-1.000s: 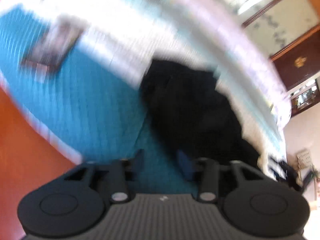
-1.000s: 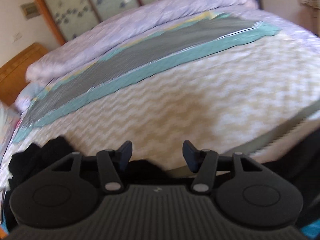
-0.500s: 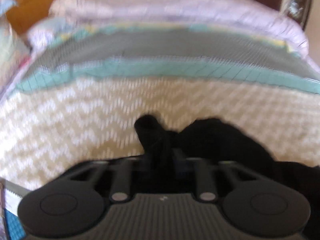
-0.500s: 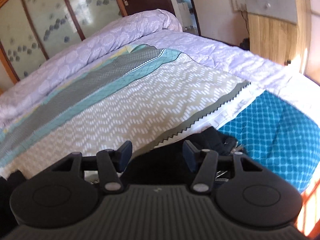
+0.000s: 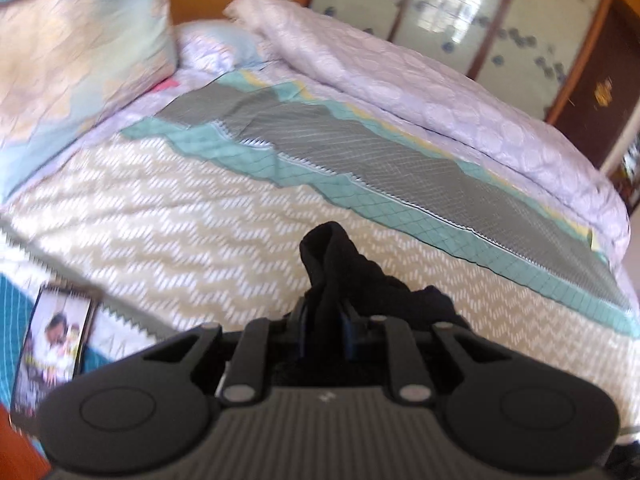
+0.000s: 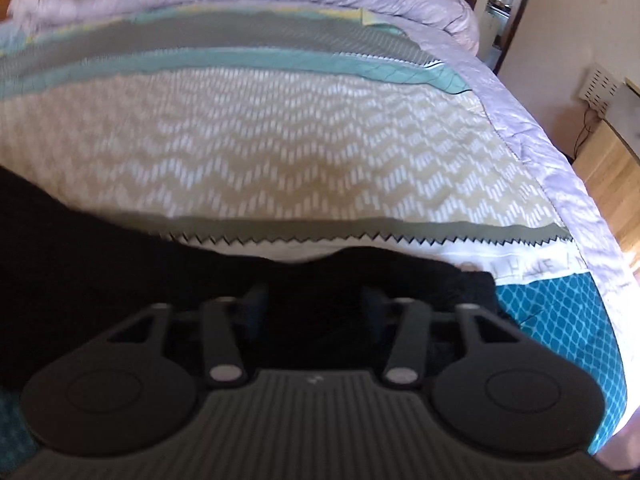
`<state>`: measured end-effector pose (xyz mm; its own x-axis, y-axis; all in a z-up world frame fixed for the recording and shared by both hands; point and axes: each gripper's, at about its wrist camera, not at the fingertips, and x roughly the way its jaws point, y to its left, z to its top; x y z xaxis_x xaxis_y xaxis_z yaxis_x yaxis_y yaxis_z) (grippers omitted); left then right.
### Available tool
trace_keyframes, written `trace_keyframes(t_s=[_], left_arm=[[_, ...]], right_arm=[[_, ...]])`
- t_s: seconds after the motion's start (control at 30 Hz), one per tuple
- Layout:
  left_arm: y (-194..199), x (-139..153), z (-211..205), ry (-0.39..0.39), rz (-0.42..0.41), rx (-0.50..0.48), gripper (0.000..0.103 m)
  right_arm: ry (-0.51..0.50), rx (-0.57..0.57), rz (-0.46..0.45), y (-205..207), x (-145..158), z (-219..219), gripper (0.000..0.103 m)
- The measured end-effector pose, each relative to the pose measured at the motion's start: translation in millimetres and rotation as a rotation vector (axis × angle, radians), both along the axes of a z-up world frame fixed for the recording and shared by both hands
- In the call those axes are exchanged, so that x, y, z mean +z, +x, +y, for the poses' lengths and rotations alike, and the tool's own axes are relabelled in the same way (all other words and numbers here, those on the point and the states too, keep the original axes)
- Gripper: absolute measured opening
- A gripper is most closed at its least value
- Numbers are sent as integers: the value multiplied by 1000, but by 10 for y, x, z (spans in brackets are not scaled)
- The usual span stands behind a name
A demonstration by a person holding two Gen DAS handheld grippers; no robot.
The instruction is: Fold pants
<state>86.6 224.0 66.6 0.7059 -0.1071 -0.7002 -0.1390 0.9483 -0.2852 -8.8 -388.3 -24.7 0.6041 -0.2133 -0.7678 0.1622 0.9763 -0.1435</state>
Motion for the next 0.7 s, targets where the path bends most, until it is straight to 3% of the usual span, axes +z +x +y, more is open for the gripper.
trace_keyframes(t_s=[0.13,0.33,0.43,0.53,0.6,0.63,0.67,0.7], left_arm=[[19,-111,13,-29,11,14,15],[161,60,-28,-120,-44,30,15],[325,80,-54,-160,-105,106,16],[503,-69,-92,-171,-100,206,19],[607,-256,-115,-131,-16,243,38],[641,-364,-116,-124,41,241,50],[633,-468,-98,-143,69,225,50],[602,-540,-78,-157,83,212,50]], right_arm=[[-36,-28,-35,117,175,-8,8],[-52,-126,-275,549,890,-229,8],[-46,-217,-386,877,1081,-344,10],[-69,-330,-480,961,1090,-401,10],[-9,-341,-499,861,998,-464,19],[16,-316,-468,822,938,-497,28],[-3,-298,-437,776,881,-510,50],[-52,-302,-429,688,827,-512,52]])
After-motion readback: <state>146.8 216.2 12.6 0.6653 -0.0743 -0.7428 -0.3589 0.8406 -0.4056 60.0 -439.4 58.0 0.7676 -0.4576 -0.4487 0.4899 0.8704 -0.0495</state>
